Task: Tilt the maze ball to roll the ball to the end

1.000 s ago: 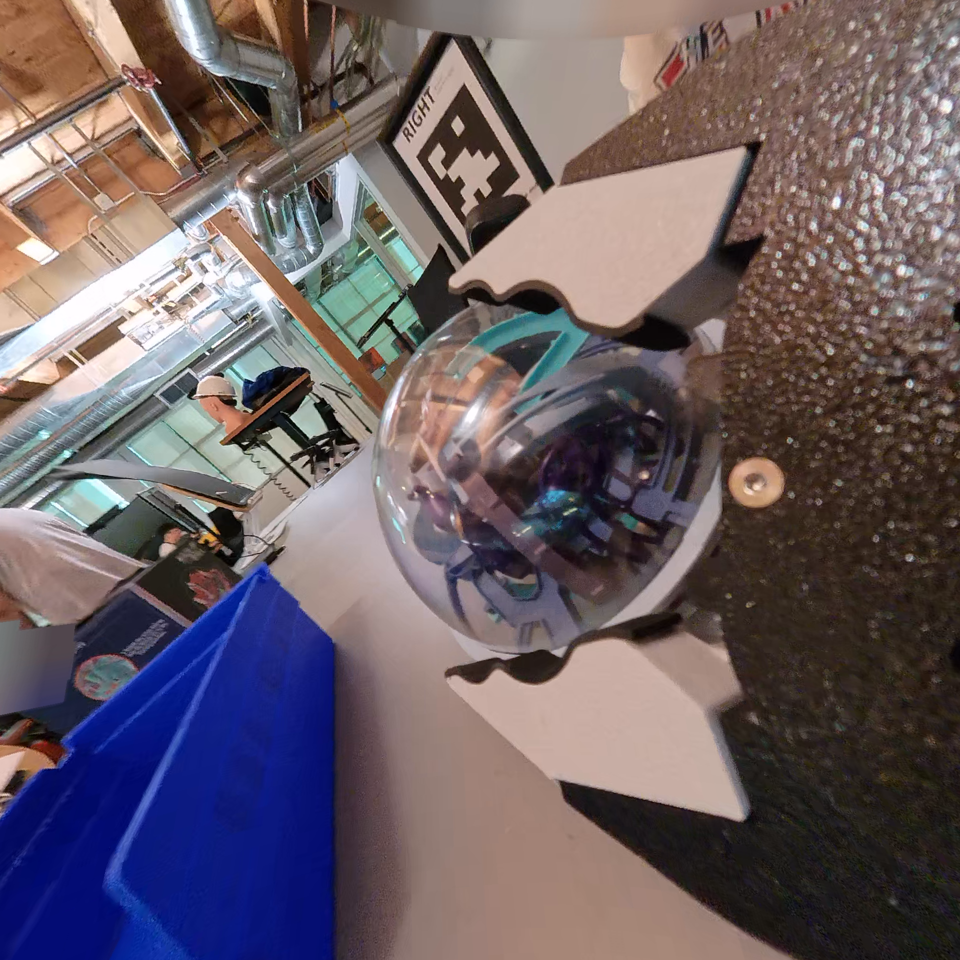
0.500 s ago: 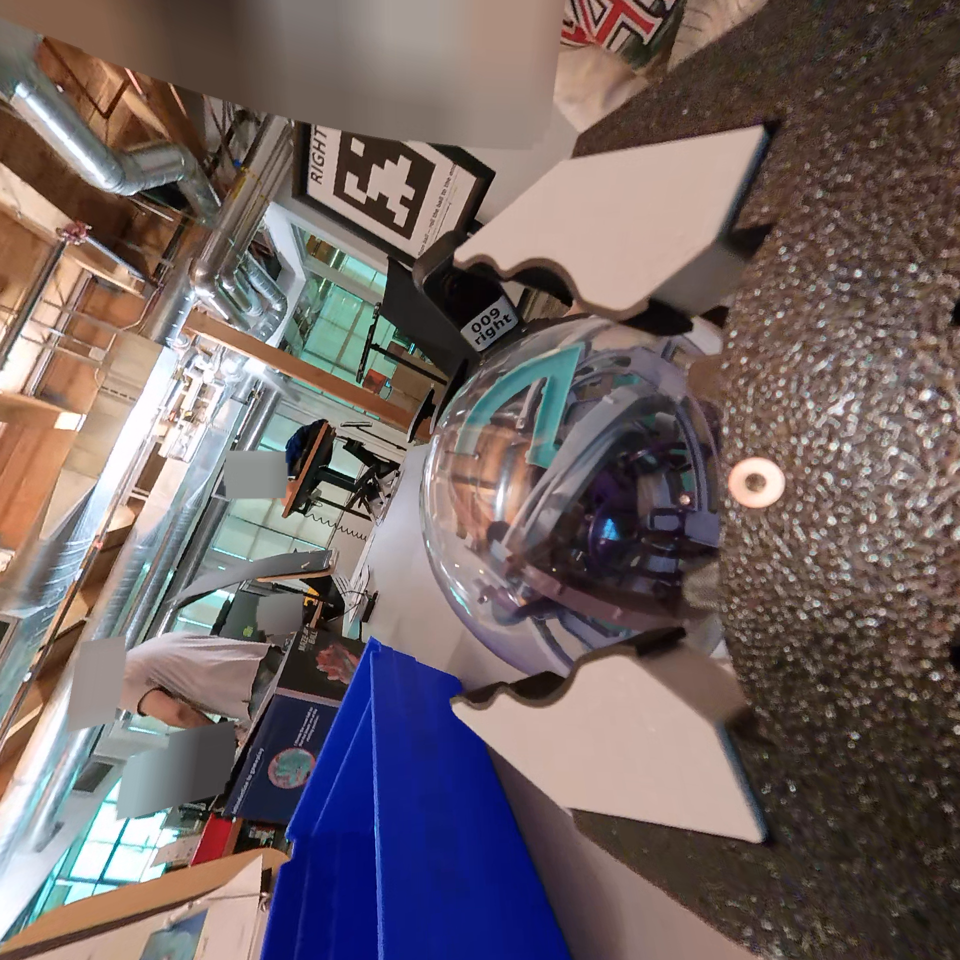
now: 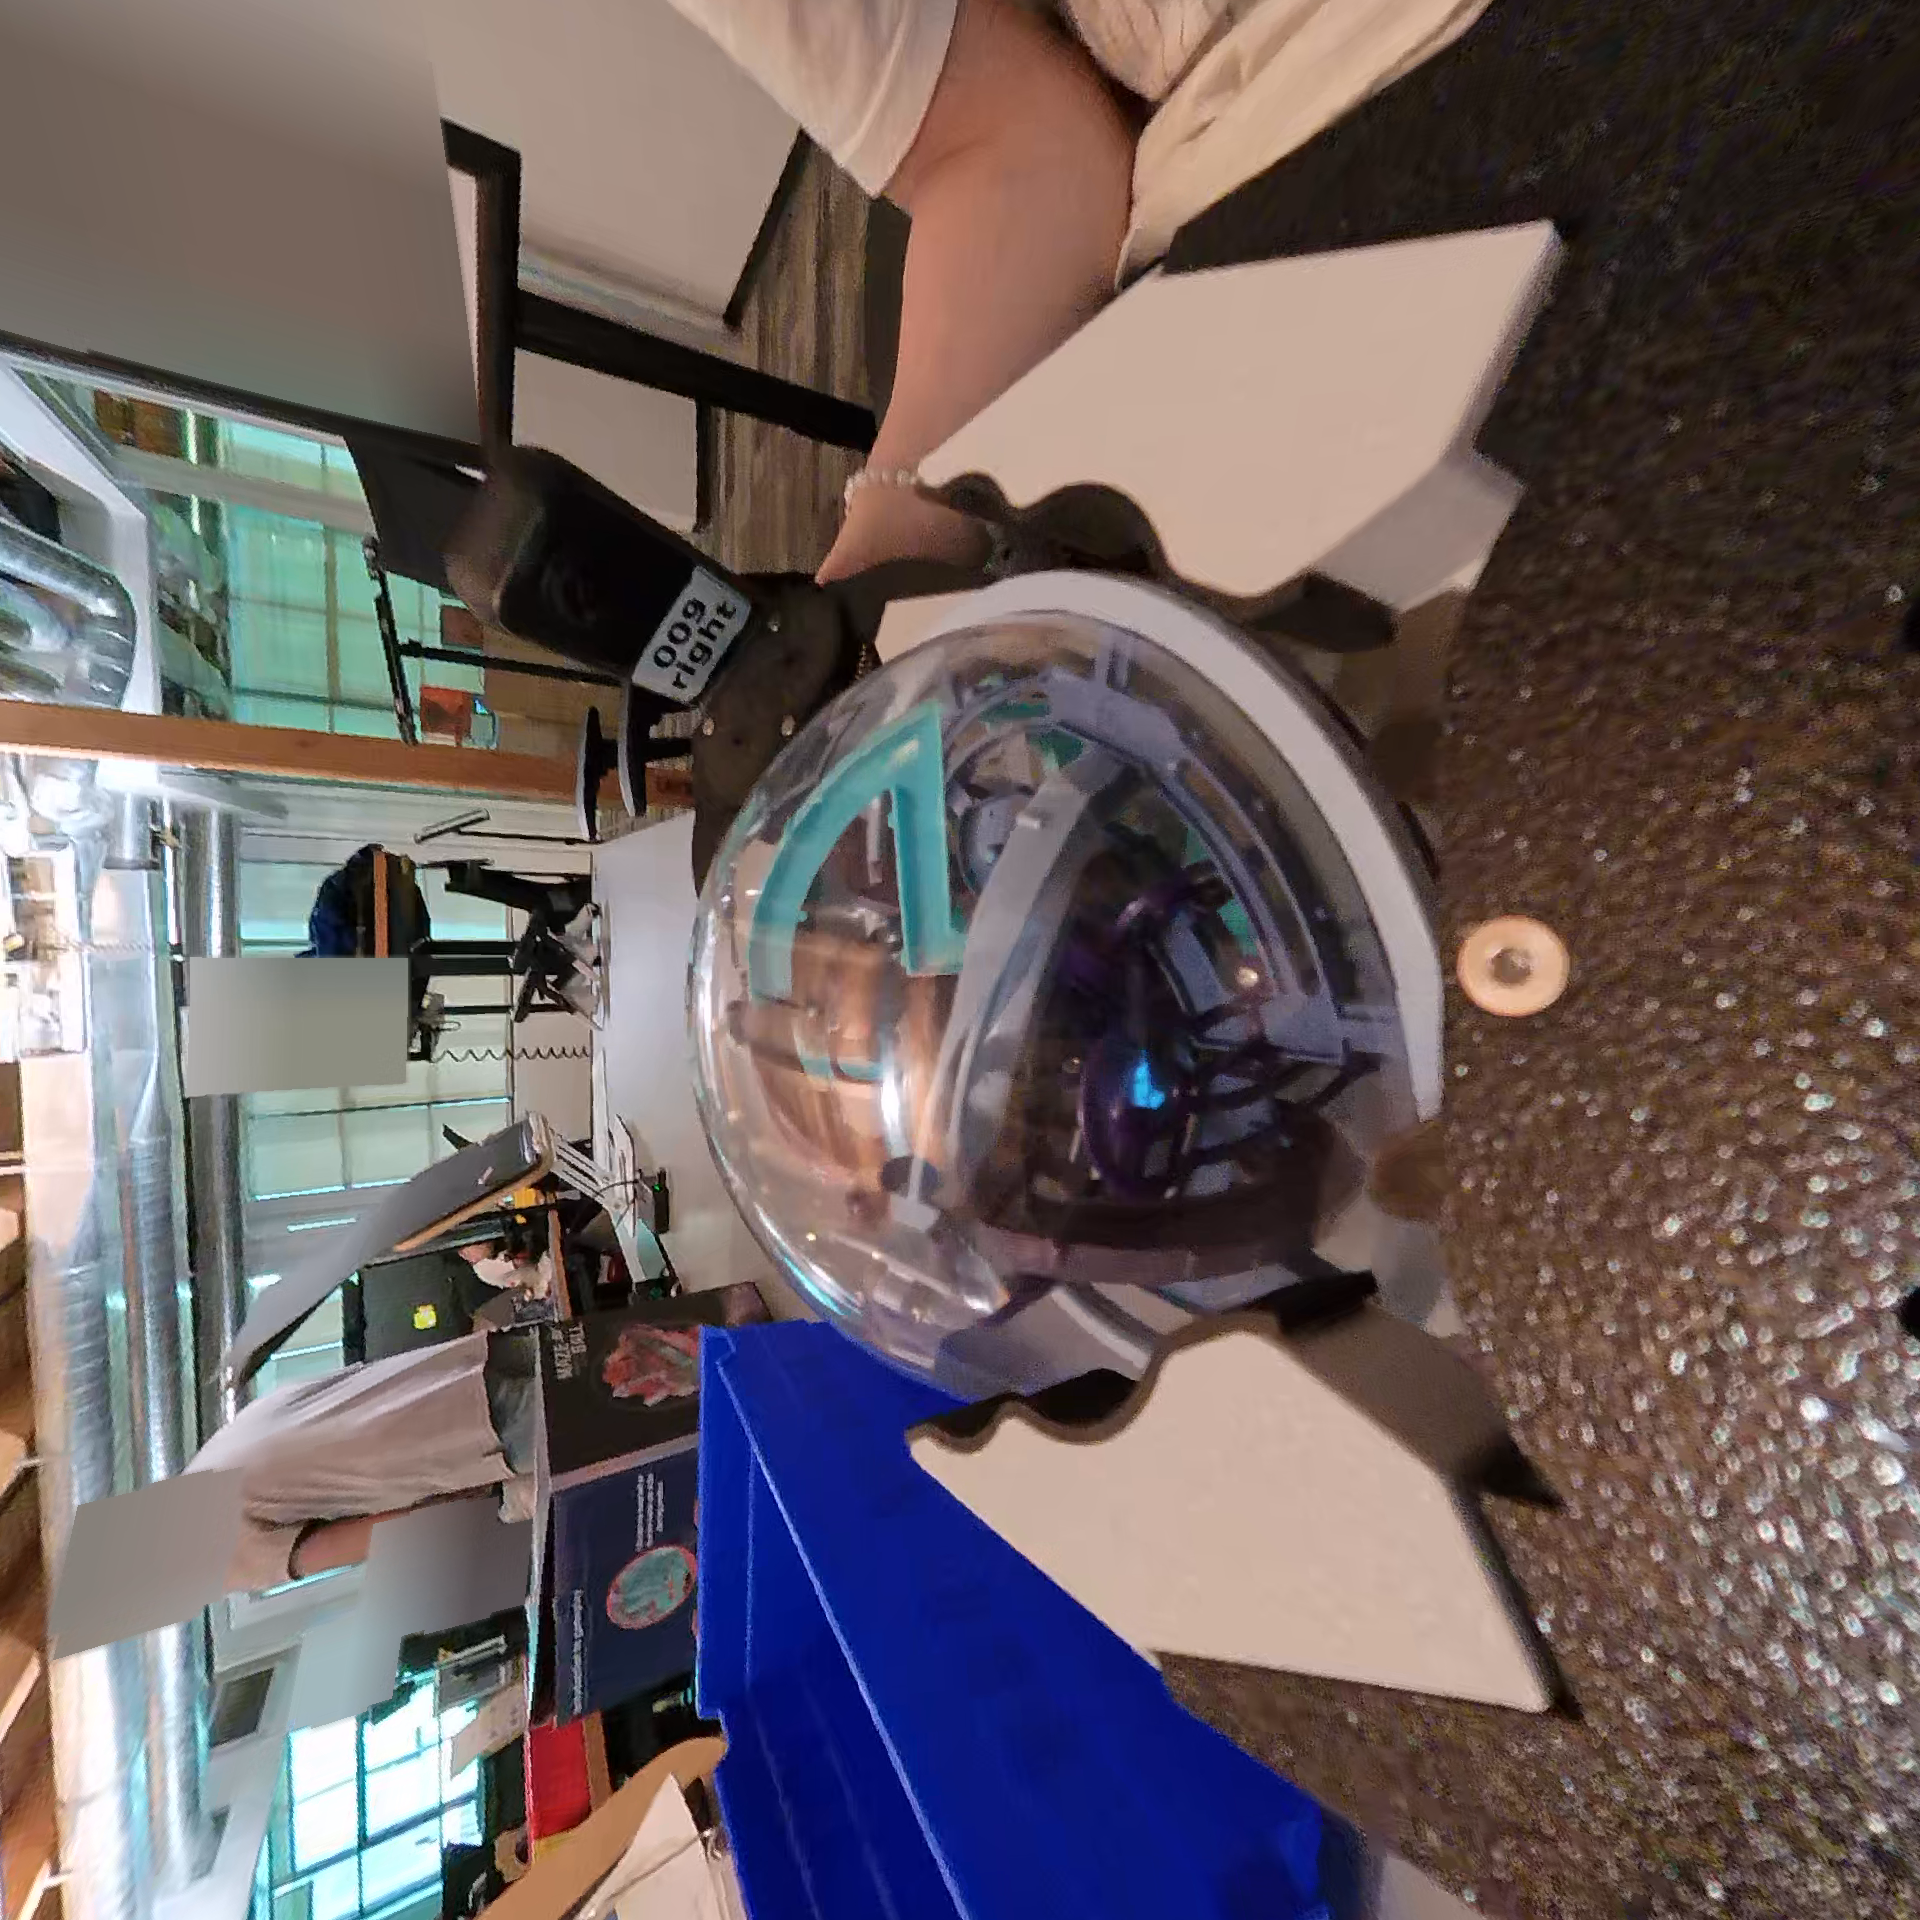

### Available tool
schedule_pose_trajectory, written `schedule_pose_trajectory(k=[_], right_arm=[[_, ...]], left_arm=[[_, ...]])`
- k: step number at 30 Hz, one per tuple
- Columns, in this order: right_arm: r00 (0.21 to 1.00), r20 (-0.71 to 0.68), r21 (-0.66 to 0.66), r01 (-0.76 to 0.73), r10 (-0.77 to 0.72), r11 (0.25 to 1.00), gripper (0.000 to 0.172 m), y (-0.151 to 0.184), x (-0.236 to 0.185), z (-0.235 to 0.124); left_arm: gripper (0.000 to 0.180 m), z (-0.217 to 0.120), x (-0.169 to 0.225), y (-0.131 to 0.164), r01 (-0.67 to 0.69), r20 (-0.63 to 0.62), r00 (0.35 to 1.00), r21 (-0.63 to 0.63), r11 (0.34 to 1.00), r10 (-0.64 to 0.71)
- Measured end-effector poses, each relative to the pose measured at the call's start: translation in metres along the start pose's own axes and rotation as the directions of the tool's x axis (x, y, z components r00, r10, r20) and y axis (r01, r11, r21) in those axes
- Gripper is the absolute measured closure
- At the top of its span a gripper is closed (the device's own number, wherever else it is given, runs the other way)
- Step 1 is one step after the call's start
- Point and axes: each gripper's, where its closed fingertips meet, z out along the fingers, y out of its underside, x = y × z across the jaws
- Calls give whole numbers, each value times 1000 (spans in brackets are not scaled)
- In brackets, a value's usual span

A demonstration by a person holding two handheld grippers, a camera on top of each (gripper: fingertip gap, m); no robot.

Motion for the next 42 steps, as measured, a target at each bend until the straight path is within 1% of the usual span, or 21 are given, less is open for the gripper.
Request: schedule_pose_trajectory(k=[1,4,7,15,19,26,28,33,38,42], right_arm=[[1000,1,1,3,-3,1000,24,0,0,0],[1000,3,10,1,-1,1000,24,-2,-1,1],[1000,15,20,0,-1,1000,24,-4,-3,1],[999,28,18,19,-20,1000,23,-5,-7,1],[999,45,31,4,-5,1000,23,-7,-9,1],[1000,9,5,-3,3,1000,19,-5,-4,4],[1000,9,10,-25,25,1000,17,-6,-4,5],[996,17,60,-89,88,994,15,-15,-3,4],[994,21,85,-108,107,990,15,-19,-3,5],[992,37,104,-123,120,987,15,-21,-3,2]], left_arm=[[24,-1,1,0,-2,-2,1000,-2,1000,2],[24,-1,-1,7,-53,25,998,-52,997,55],[23,-3,0,15,-114,27,993,-117,987,118],[23,-7,3,21,-160,19,986,-216,963,168],[23,-10,5,27,-187,10,980,-272,944,197],[23,-6,1,28,-233,17,968,-312,921,251],[23,-5,0,28,-216,21,972,-295,931,232],[23,-5,-1,29,-65,16,997,-257,964,72],[24,-7,-2,30,-11,14,1000,-236,972,14],[24,-6,-1,31,57,5,998,-227,972,-58]])
